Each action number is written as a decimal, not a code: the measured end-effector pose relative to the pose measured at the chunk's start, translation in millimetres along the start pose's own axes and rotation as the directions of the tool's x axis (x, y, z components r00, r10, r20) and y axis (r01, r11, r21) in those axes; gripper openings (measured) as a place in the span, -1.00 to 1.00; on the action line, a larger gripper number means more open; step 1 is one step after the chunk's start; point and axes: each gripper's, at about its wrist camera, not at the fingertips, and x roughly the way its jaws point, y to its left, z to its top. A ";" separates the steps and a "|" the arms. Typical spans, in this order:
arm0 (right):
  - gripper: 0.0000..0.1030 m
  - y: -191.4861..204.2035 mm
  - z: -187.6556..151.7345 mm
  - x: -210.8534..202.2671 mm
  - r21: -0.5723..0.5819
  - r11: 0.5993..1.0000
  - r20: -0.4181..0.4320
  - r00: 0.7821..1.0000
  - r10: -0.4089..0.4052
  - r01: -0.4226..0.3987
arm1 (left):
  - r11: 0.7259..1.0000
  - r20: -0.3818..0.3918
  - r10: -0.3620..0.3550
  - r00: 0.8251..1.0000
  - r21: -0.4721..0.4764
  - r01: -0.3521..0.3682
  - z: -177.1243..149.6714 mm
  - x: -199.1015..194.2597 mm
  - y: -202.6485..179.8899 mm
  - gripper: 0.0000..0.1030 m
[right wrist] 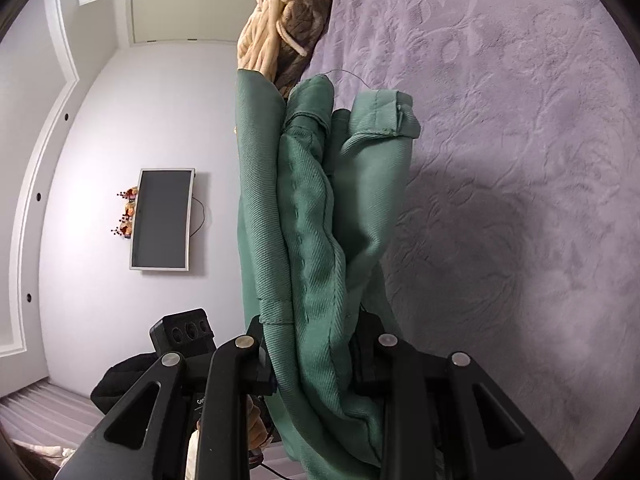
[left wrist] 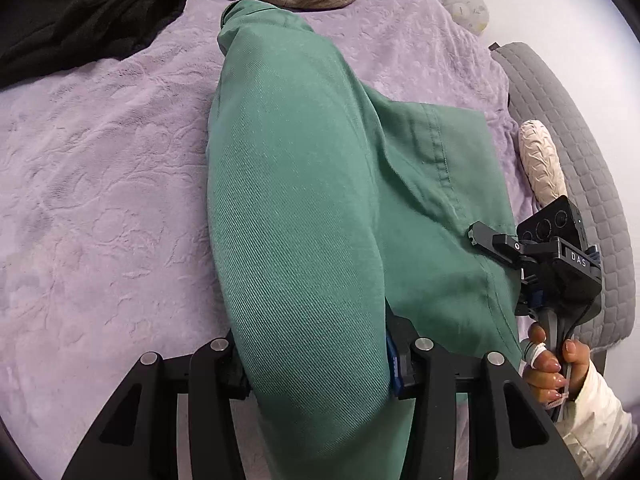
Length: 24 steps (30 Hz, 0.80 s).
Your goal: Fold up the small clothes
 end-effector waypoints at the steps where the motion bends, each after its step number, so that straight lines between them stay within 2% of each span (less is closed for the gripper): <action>1: -0.46 5.7 -9.3 2.1 -0.002 1.000 -0.004 1.000 -0.001 0.001 | 1.000 0.001 -0.007 1.000 0.006 0.007 -5.7 -10.2 4.0 -0.05; 8: -0.46 30.9 -102.9 47.8 0.022 1.000 -0.048 0.999 0.006 -0.005 | 1.000 -0.029 0.002 1.000 0.014 -0.001 -63.5 -77.5 46.7 -0.05; 14: -0.46 13.8 -178.8 102.3 0.121 0.993 -0.085 0.996 -0.001 0.012 | 0.998 -0.102 0.069 0.992 0.010 -0.068 -133.2 -118.0 104.3 -0.05; 17: -0.46 -0.9 -198.7 125.8 0.137 0.984 -0.117 0.988 -0.099 0.115 | 0.995 -0.138 0.099 0.986 -0.018 -0.102 -165.0 -121.4 133.0 -0.04; 19: -0.39 -4.5 -203.7 122.8 0.136 0.973 -0.101 0.979 -0.176 0.189 | 0.989 -0.176 0.133 0.975 -0.035 -0.141 -183.6 -115.9 155.4 -0.02; 20: -0.31 -2.1 -204.0 118.2 0.127 0.964 -0.091 0.971 -0.222 0.233 | 0.989 -0.188 0.125 0.974 -0.054 -0.137 -190.5 -116.1 163.8 0.01; 22: -0.24 8.7 -204.4 103.9 0.083 0.936 -0.059 0.939 -0.338 0.342 | 0.990 -0.167 0.081 0.983 -0.101 -0.099 -199.2 -128.5 176.0 0.02; 24: -0.24 22.8 -205.8 89.7 0.033 0.907 -0.015 0.908 -0.419 0.420 | 0.992 -0.143 0.078 0.987 -0.086 -0.091 -199.4 -146.3 175.4 0.02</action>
